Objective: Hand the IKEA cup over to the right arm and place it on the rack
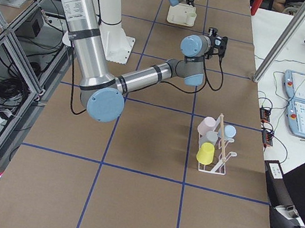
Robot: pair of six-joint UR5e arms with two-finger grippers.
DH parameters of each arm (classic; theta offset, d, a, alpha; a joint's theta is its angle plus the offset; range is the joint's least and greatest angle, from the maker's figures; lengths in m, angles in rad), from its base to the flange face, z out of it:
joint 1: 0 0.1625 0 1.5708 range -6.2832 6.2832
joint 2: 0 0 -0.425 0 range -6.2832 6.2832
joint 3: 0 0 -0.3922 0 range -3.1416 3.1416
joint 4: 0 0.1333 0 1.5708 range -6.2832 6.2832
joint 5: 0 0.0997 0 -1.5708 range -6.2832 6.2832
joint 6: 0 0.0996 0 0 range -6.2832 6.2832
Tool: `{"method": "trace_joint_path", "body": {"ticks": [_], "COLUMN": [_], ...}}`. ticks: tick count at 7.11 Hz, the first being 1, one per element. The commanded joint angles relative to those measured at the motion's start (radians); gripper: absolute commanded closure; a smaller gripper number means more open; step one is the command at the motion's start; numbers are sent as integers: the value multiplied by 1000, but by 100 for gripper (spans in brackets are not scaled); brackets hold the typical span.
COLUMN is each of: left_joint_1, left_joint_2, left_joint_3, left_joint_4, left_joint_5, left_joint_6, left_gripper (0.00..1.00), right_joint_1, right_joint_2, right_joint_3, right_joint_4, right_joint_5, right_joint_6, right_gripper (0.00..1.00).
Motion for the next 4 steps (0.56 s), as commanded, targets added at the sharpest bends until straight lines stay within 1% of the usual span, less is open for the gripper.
{"method": "trace_joint_path", "body": {"ticks": [1,2,3,4], "left_joint_1": [5,5,2,-7], "left_joint_2": [-1,-1,1,2], "left_joint_3": [35,42,47,53], "left_joint_4": [0,1,9,45], "left_joint_5": [-1,1,-1,-7], "left_joint_6": [2,2,4,60], "left_gripper": [0,0,0,0], "right_joint_1": [156,233,308,358], "right_joint_2": [-36,-64,-72,-72], "right_joint_3": [8,-3,-6,-12], "right_joint_4": [-292,-416,-557,-694], "right_joint_5": [54,112,144,145], "right_joint_6": [-318,-565,-802,-1029], "right_gripper": [80,80,79,79]}}
